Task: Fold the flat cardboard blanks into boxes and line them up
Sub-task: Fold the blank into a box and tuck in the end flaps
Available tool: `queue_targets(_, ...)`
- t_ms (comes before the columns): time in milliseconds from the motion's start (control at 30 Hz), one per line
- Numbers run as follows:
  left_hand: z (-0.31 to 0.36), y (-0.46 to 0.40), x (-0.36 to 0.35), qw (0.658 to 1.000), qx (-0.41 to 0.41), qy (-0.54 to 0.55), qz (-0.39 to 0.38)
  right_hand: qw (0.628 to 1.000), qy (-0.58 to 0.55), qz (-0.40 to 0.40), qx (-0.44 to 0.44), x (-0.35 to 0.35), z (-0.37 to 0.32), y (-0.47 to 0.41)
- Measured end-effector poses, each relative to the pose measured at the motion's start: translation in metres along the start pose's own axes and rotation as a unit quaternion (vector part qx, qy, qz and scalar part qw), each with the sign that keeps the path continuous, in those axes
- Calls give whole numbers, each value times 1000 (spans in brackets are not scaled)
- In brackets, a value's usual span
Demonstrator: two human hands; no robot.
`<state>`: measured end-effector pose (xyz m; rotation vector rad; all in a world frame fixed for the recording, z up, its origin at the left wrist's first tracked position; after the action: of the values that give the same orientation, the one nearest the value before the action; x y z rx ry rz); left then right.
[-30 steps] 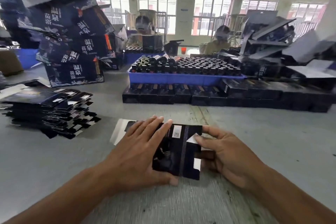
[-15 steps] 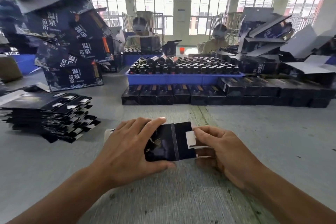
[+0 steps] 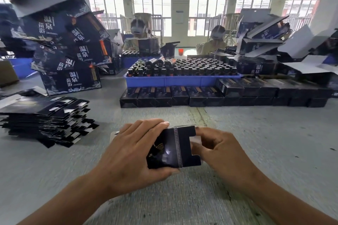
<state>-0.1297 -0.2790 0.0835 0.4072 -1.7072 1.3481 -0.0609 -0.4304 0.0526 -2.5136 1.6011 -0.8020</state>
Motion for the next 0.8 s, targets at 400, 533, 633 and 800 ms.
queue_targets(400, 13, -1, -5, 992, -96, -77, -30, 999, 9, 45, 16, 4, -3, 1)
queue_targets(533, 8, -1, -3, 995, -81, -57, -28, 998, 18, 62, 25, 5, -7, 1)
queue_targets(633, 7, -1, -2, 996, -71, -47, -25, 996, 32, 74, 42, 7, -13, 3)
queue_targets(800, 6, -2, -2, 997, -65, -45, -8, 994, 46, 86, 48, 9, -18, 6)
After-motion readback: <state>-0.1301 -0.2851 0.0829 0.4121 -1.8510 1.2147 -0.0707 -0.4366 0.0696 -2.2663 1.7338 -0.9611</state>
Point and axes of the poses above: each hand's wrist, its own y-axis away from the middle knuckle, its own x-axis out of the back of the hand, z = x × y, the point moved 9 cm from there along -y, towards the middle knuckle, and after that the axes turned 3 degrees about y, right-handed, at the moved point
